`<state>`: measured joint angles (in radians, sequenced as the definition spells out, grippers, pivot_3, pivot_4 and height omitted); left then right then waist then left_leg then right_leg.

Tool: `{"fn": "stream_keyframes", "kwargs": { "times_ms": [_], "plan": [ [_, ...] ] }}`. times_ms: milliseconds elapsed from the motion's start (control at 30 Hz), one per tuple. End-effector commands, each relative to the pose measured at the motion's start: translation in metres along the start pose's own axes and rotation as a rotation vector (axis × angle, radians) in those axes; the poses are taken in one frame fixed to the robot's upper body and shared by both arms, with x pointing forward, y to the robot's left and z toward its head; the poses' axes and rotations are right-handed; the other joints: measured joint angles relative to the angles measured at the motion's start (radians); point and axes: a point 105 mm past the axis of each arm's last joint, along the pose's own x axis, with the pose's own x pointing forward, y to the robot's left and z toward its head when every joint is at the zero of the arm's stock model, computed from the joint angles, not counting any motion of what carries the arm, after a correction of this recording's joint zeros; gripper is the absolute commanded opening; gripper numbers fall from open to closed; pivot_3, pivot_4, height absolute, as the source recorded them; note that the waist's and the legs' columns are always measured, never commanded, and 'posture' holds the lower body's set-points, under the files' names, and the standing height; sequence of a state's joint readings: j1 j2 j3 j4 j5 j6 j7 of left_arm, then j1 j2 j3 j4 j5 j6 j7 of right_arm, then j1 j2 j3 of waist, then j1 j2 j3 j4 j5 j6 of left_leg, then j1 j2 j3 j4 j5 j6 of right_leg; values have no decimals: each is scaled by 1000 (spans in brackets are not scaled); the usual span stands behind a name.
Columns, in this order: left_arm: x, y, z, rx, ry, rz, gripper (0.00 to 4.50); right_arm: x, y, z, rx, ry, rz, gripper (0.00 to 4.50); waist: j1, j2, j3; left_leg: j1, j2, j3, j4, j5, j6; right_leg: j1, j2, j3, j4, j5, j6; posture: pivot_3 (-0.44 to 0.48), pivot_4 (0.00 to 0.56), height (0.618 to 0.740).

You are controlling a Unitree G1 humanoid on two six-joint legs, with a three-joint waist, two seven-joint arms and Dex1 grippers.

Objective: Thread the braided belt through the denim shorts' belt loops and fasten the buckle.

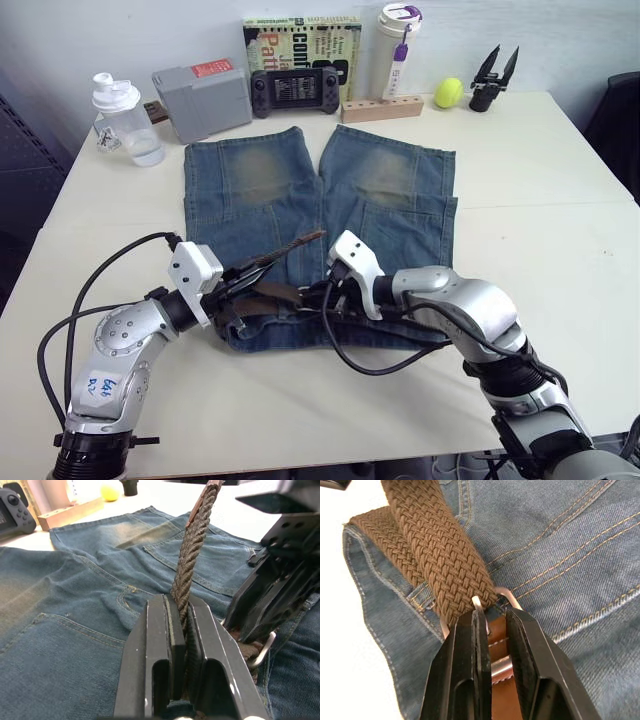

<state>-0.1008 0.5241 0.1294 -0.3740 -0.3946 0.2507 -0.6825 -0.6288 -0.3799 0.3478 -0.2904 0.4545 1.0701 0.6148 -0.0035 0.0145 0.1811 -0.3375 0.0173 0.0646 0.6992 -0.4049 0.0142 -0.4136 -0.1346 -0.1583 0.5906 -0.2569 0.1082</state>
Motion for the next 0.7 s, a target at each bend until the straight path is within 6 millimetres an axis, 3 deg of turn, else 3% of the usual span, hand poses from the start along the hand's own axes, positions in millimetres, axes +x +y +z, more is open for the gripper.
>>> {"fn": "stream_keyframes", "kwargs": {
  "times_ms": [33,367,700],
  "plan": [
    [-1,0,5,27,-30,5,0,4,4,1,-40,12,30,862,0,0,0,0,0,0,0,0,0,0,0,0,0,0,0,0,150,726],
    [8,1,12,59,-77,-25,0,17,14,-26,-43,195,137,862,-1,0,0,0,0,0,0,0,0,0,0,0,0,0,0,0,150,726],
    [19,1,26,86,-119,-53,0,22,8,-44,-43,328,196,862,-4,0,-1,2,0,0,0,0,0,1,0,0,0,0,0,0,150,726]
  ]
}}
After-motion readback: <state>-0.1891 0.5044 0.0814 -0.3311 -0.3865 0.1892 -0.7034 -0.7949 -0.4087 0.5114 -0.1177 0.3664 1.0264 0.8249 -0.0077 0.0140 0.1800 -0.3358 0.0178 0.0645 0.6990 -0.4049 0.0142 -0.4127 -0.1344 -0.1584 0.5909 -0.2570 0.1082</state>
